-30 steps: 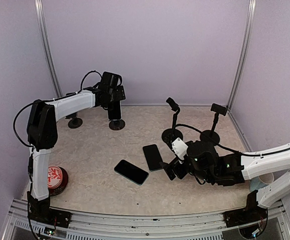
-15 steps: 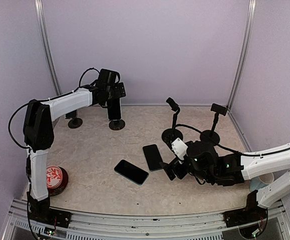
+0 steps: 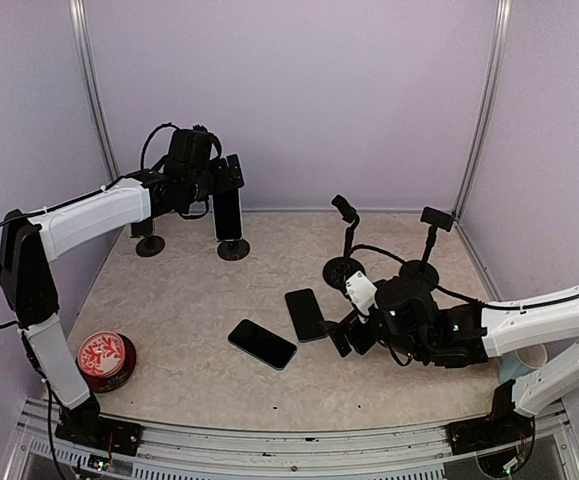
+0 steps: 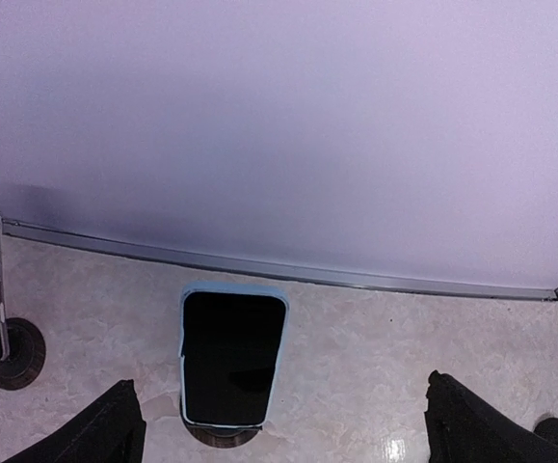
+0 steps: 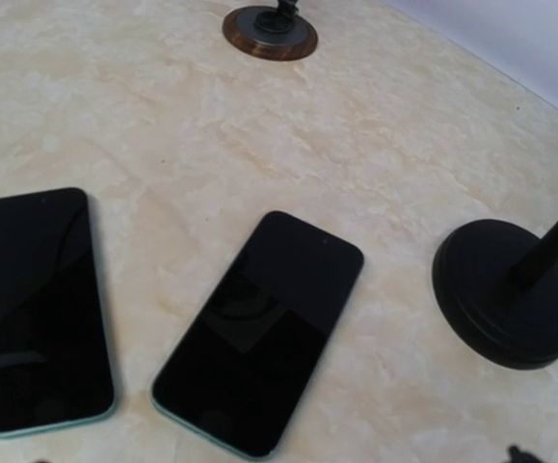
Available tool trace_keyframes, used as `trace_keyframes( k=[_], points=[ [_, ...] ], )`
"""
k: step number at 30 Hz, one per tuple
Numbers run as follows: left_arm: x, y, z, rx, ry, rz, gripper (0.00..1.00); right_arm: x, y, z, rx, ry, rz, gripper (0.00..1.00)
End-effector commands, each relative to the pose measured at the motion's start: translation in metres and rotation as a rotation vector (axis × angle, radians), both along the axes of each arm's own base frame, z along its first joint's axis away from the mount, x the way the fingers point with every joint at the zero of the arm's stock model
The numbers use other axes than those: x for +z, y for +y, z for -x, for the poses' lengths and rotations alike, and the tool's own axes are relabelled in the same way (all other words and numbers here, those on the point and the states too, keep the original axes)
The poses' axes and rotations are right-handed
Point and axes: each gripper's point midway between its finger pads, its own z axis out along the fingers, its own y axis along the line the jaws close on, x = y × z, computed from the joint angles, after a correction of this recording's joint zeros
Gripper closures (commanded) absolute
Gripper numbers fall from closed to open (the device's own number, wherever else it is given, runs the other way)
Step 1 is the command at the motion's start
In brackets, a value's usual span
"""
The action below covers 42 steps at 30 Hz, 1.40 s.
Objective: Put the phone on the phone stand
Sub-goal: Place the phone on the phone stand, then adjust the phone stand at the center of the board.
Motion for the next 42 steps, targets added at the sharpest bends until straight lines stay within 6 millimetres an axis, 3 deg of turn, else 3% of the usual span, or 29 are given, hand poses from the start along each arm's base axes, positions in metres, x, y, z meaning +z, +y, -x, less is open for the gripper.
trace_keyframes(
  k=[1,9,22,26,37,42],
  points=[
    [-0.004,-0.014,0.018,-0.060,0.006,-0.009,0.01,0.021,-0.002,-0.007,-0.022,0.004,-0.092,0.00],
    [-0.009,-0.033,0.047,-0.142,0.016,-0.005,0.01,0.030,-0.020,-0.019,-0.098,0.020,-0.152,0.00],
    [-0.047,-0.066,0.108,-0.302,0.077,0.000,0.01,0.026,-0.052,-0.030,-0.205,0.059,-0.214,0.00],
    [-0.059,-0.065,0.125,-0.331,0.094,0.003,0.01,0.024,-0.057,-0.035,-0.230,0.071,-0.222,0.00],
    [-0.089,-0.044,0.162,-0.354,0.149,0.030,0.01,-0.009,-0.049,-0.044,-0.273,0.158,-0.142,0.00],
    [-0.099,-0.036,0.172,-0.350,0.167,0.034,0.01,-0.007,-0.050,-0.052,-0.304,0.147,-0.128,0.00]
  ],
)
